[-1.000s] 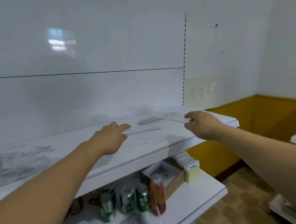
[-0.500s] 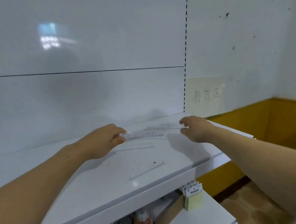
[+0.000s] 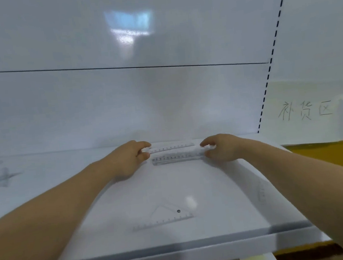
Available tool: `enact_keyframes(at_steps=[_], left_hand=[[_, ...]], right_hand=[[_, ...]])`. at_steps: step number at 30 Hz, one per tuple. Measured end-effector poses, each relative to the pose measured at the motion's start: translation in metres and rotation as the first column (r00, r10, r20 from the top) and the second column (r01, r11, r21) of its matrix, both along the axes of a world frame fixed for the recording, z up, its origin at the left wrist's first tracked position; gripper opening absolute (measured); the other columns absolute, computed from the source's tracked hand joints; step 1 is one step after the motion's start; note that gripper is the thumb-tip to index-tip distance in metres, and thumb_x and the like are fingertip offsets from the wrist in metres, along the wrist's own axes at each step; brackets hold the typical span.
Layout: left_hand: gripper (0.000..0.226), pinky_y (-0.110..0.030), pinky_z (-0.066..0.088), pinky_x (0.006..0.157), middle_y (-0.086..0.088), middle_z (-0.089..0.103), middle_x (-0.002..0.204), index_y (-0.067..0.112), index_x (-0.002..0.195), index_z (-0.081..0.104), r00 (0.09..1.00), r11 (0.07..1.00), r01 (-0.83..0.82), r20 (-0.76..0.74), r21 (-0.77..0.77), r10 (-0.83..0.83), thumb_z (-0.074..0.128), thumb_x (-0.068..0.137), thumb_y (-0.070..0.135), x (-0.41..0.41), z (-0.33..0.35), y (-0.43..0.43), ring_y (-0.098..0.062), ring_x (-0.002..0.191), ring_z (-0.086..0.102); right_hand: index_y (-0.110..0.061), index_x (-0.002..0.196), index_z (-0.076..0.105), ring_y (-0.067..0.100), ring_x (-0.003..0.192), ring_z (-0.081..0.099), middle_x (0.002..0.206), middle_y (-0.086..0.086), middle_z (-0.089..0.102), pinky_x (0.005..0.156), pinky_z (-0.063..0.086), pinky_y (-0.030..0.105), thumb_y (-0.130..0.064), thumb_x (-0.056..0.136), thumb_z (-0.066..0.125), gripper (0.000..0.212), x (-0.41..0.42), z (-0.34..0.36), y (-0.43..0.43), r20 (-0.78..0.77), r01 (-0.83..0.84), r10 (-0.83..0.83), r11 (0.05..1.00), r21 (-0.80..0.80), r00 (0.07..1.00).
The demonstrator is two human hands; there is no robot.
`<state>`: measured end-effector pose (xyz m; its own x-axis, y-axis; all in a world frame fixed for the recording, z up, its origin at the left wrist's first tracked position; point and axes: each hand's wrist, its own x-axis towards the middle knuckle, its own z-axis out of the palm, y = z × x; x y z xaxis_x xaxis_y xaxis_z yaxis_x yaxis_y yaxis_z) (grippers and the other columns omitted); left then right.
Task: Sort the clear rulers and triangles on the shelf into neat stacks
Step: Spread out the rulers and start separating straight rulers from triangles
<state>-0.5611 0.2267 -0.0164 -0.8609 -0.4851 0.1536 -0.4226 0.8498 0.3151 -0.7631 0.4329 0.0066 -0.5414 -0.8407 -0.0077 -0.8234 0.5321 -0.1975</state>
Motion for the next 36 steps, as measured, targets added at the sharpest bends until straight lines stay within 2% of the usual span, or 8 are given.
enact_keyframes(at_steps=[5, 11, 16, 18, 22, 24, 27, 36], left_hand=[[0.042, -0.024, 0.034, 0.093, -0.004, 0.05, 0.128, 0.018, 0.138, 0.044, 0.996, 0.995, -0.094, 0.003, -0.024, 0.095, 0.04, 0.099, 0.035, -0.018, 0.004, 0.027, -0.021, 0.115, 0.049], [0.044, -0.029, 0.031, 0.103, -0.004, 0.044, 0.139, 0.02, 0.136, 0.045, 0.994, 0.998, -0.061, 0.09, -0.025, 0.063, 0.044, 0.097, 0.039, -0.052, 0.008, 0.058, -0.022, 0.126, 0.043], [0.054, -0.03, 0.032, 0.105, -0.002, 0.042, 0.144, 0.023, 0.14, 0.041, 0.981, 0.996, -0.088, 0.175, -0.015, 0.089, 0.046, 0.093, 0.049, -0.067, 0.005, 0.068, -0.021, 0.129, 0.042], [0.059, -0.029, 0.032, 0.105, 0.0, 0.042, 0.143, 0.021, 0.142, 0.039, 0.977, 0.994, -0.107, 0.186, -0.009, 0.106, 0.052, 0.091, 0.048, -0.066, 0.006, 0.071, -0.021, 0.13, 0.042], [0.04, -0.027, 0.039, 0.088, -0.005, 0.055, 0.114, 0.014, 0.125, 0.057, 0.983, 0.995, -0.097, 0.158, -0.009, 0.097, 0.057, 0.091, 0.035, -0.068, 0.009, 0.074, -0.026, 0.111, 0.054], [0.053, -0.026, 0.036, 0.095, -0.002, 0.051, 0.126, 0.021, 0.136, 0.047, 0.978, 0.991, -0.128, 0.169, 0.028, 0.121, 0.06, 0.088, 0.041, -0.066, 0.01, 0.076, -0.022, 0.118, 0.05], [0.07, -0.029, 0.028, 0.107, 0.001, 0.032, 0.15, 0.027, 0.146, 0.03, 0.968, 0.98, -0.191, 0.178, 0.054, 0.178, 0.059, 0.086, 0.05, -0.056, 0.011, 0.08, -0.02, 0.135, 0.035], [0.062, -0.031, 0.024, 0.113, 0.007, 0.026, 0.153, 0.03, 0.144, 0.032, 0.925, 0.937, -0.349, 0.166, 0.011, 0.343, 0.052, 0.089, 0.052, 0.048, 0.013, 0.076, -0.016, 0.139, 0.029]], right_hand=[[-0.024, 0.145, 0.034, 0.023, 0.13, 0.043, 0.146, 0.003, 0.04, 0.106, 0.033, 0.03, -0.049, 0.086, 0.06, 0.069, -0.025, -0.009, 0.007, 0.045, -0.073, 0.073, 0.997, -0.001, 0.996], [-0.019, 0.151, 0.016, 0.02, 0.143, 0.022, 0.158, 0.002, 0.017, 0.114, 0.02, 0.032, -0.063, 0.08, 0.059, 0.094, -0.061, -0.016, 0.051, 0.096, -0.029, 0.025, 0.999, 0.04, 0.995], [-0.013, 0.146, 0.029, 0.021, 0.14, 0.025, 0.153, 0.004, 0.026, 0.115, 0.02, 0.034, -0.069, 0.086, 0.038, 0.082, -0.076, -0.028, 0.075, 0.045, -0.046, 0.042, 0.996, 0.08, 0.998], [-0.015, 0.148, 0.026, 0.021, 0.143, 0.021, 0.156, 0.003, 0.021, 0.116, 0.018, 0.035, -0.071, 0.086, 0.034, 0.084, -0.077, -0.034, 0.078, 0.021, -0.056, 0.055, 0.996, 0.072, 0.998], [-0.016, 0.146, 0.028, 0.021, 0.142, 0.022, 0.155, 0.004, 0.024, 0.115, 0.02, 0.037, -0.072, 0.086, 0.032, 0.083, -0.079, -0.033, 0.077, 0.009, -0.067, 0.067, 0.995, 0.079, 0.998], [-0.015, 0.145, 0.031, 0.022, 0.14, 0.026, 0.152, 0.004, 0.027, 0.114, 0.022, 0.037, -0.072, 0.085, 0.036, 0.082, -0.08, -0.028, 0.076, 0.04, -0.078, 0.074, 0.991, 0.105, 0.996], [-0.015, 0.15, 0.021, 0.023, 0.143, 0.021, 0.157, 0.005, 0.019, 0.116, 0.019, 0.037, -0.071, 0.084, 0.04, 0.089, -0.078, -0.012, 0.066, 0.053, -0.1, 0.095, 0.989, 0.112, 0.994], [-0.021, 0.149, 0.026, 0.02, 0.144, 0.021, 0.157, 0.001, 0.022, 0.115, 0.019, 0.034, -0.068, 0.085, 0.044, 0.081, 0.017, 0.013, -0.032, -0.027, -0.361, 0.36, 0.932, -0.039, 0.932]])
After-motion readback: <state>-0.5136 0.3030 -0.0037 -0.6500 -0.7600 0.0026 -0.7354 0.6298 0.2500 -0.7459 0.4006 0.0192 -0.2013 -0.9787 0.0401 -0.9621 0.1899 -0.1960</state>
